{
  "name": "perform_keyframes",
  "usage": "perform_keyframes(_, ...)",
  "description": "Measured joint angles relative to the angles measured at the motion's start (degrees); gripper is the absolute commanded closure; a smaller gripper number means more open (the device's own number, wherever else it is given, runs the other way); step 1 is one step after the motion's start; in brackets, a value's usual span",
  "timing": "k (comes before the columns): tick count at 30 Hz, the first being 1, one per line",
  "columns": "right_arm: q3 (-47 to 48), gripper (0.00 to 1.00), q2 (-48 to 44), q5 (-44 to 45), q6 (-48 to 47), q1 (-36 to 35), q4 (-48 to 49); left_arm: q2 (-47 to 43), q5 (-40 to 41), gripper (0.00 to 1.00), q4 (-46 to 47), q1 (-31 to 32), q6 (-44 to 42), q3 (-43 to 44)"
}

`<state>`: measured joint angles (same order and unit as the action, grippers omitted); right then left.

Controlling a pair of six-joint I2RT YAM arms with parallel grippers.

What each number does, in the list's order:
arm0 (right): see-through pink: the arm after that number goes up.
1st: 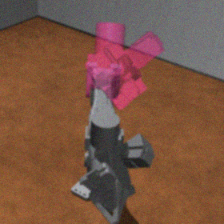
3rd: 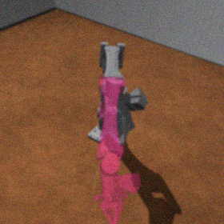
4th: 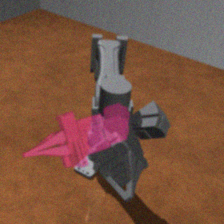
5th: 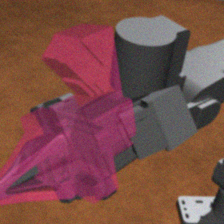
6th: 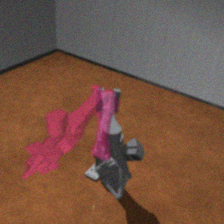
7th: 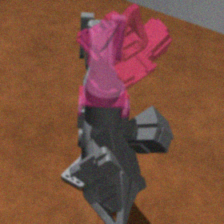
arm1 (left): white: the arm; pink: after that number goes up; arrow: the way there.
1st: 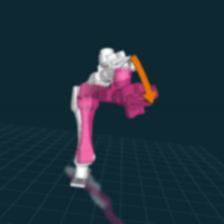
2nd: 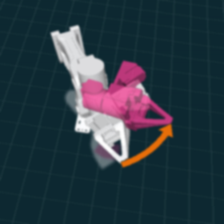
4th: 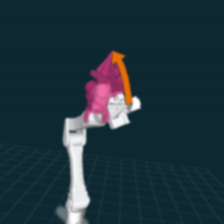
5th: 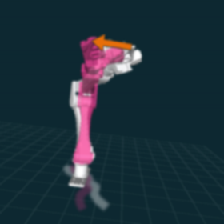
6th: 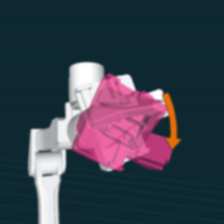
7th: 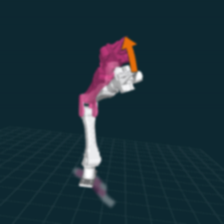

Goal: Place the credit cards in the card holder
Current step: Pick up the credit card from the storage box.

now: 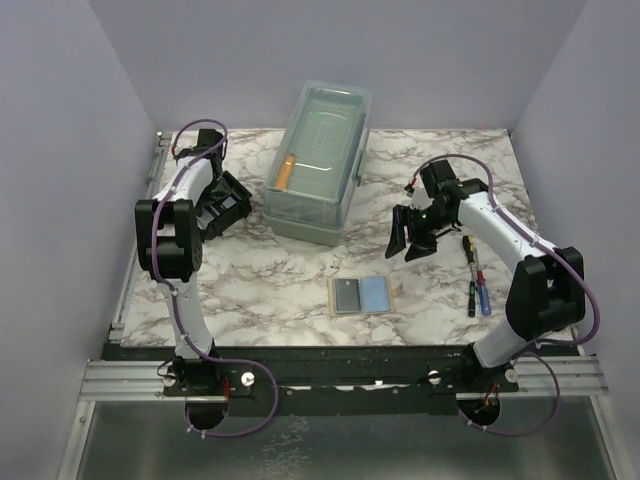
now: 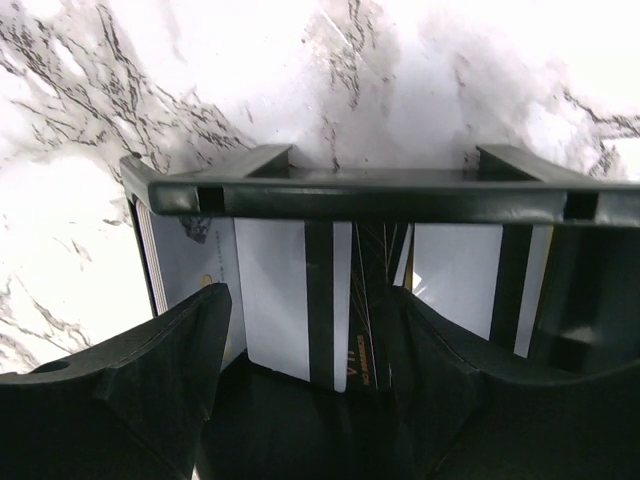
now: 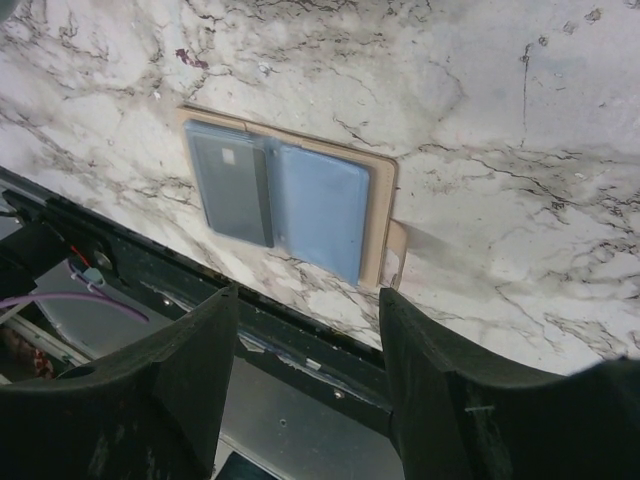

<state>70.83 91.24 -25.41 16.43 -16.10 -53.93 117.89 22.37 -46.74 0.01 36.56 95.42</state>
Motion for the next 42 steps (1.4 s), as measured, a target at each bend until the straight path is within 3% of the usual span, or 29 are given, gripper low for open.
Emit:
perform_keyframes(7,0.59,0.39,1.31,-1.01,0.00,0.48,-0.31,2.54,1.25,0.36,-3.54,-0.92,-0.83,4.24)
perform_keyframes(14,1.14,0.39,2.27,-2.71,0.00,0.74,-0.24,1.51,1.33,0.22,-6.97,-1.07,-1.36,5.46)
perform_keyframes(22,1.11,0.40,2.29,-3.85,0.00,0.74,-0.22,-0.20,2.51,0.20,-15.06,-1.95,0.28,7.74)
perform_keyframes(33,1.09,0.40,2.29,-3.91,-0.02,0.74,-0.22,8.13,3.82,0.25,-23.19,-2.58,0.57,12.92)
perform_keyframes(42,1.03,0.40,2.29,-4.04,0.00,0.74,-0.20,8.26,5.62,0.37,-24.74,-2.69,-0.02,11.96)
